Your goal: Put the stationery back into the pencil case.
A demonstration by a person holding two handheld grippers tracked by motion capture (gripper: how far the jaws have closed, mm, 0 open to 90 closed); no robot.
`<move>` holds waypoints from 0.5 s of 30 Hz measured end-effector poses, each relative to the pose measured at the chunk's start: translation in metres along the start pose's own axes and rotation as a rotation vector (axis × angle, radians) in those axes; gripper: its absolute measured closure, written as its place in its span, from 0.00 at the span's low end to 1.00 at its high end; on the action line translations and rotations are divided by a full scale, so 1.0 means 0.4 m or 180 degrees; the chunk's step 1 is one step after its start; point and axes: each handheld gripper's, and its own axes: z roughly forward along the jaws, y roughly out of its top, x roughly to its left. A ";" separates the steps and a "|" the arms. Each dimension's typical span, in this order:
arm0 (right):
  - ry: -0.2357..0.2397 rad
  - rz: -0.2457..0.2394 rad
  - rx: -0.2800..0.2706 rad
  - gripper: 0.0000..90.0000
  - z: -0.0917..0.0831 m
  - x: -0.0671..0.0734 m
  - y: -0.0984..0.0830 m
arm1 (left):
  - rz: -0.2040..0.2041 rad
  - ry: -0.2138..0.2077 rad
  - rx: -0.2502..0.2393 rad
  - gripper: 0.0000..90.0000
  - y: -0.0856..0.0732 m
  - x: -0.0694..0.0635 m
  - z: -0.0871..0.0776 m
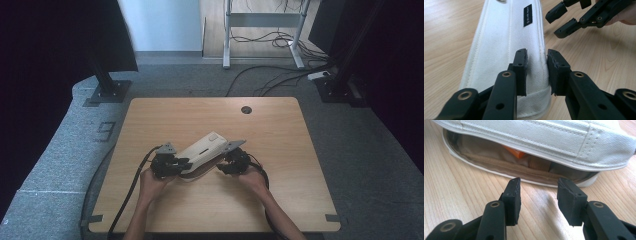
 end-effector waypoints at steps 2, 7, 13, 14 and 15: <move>0.0008 -0.0006 0.0005 0.57 -0.002 -0.002 -0.003 | -0.0016 -0.0028 -0.0002 0.76 -0.003 -0.001 0.004; 0.0011 0.0006 0.0016 0.56 -0.006 -0.004 -0.011 | -0.0055 -0.0106 0.0012 0.73 -0.010 -0.003 0.016; 0.0030 0.0045 0.0013 0.53 -0.010 -0.008 -0.015 | 0.0012 -0.0100 -0.0028 0.64 -0.017 -0.011 0.034; 0.0034 0.0051 0.0017 0.53 -0.011 -0.008 -0.015 | 0.0018 -0.0103 -0.0052 0.63 -0.017 -0.012 0.034; 0.0032 0.0050 0.0020 0.52 -0.012 -0.008 -0.015 | 0.0015 -0.0100 -0.0073 0.60 -0.016 -0.012 0.033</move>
